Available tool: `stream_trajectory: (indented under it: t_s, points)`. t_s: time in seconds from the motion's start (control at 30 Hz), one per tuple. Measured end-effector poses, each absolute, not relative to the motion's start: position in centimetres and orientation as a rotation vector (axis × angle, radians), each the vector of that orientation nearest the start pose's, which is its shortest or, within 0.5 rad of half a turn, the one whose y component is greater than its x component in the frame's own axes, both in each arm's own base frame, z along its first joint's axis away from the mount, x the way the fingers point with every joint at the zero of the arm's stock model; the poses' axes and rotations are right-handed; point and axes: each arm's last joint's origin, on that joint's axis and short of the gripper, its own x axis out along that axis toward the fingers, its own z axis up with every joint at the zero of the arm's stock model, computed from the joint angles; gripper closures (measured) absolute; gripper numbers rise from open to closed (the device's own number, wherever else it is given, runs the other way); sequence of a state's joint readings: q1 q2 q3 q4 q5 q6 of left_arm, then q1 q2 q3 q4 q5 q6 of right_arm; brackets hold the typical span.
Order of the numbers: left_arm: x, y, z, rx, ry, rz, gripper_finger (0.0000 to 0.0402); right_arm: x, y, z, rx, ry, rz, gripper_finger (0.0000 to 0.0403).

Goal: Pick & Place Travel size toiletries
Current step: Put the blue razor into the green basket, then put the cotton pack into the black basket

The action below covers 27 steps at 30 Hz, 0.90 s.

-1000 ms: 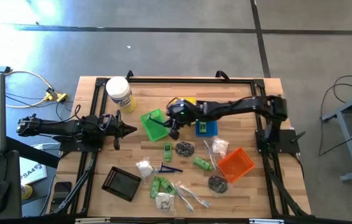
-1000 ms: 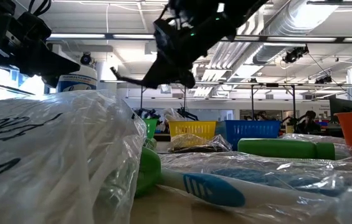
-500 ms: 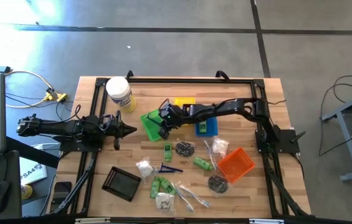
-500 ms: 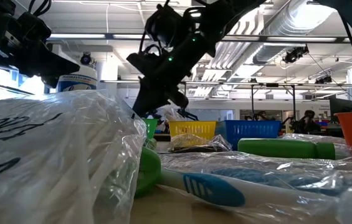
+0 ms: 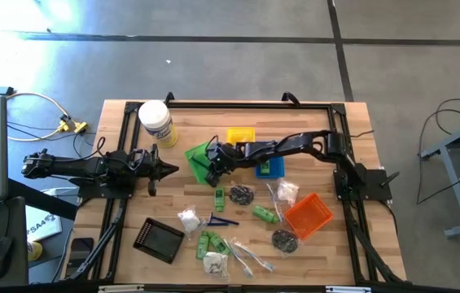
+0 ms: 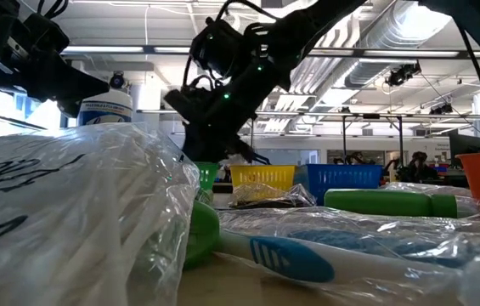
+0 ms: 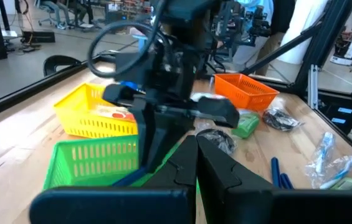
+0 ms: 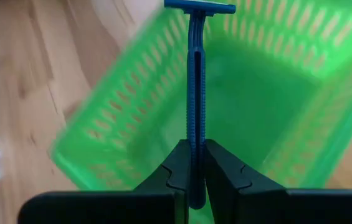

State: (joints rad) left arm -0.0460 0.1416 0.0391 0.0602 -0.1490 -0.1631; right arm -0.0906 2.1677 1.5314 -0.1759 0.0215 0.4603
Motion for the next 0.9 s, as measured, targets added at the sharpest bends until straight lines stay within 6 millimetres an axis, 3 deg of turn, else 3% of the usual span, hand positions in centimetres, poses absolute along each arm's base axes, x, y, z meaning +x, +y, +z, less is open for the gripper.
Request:
stream_trajectory:
  t_s: [0.23, 0.6, 0.9]
  points:
    - [10.5, -0.1, 17.1, -0.158, 0.035, 0.105, 0.0402, 46.8, -4.7, 14.9, 0.449, 0.762, -0.288, 0.0370]
    - [10.5, -0.1, 17.1, -0.158, 0.040, 0.106, 0.0402, 47.1, -4.6, 15.2, 0.426, 0.728, -0.269, 0.0245]
    - [10.5, -0.1, 17.1, -0.157, 0.043, 0.106, 0.0402, 47.0, -3.8, 16.8, 0.370, 0.701, -0.234, 0.0240]
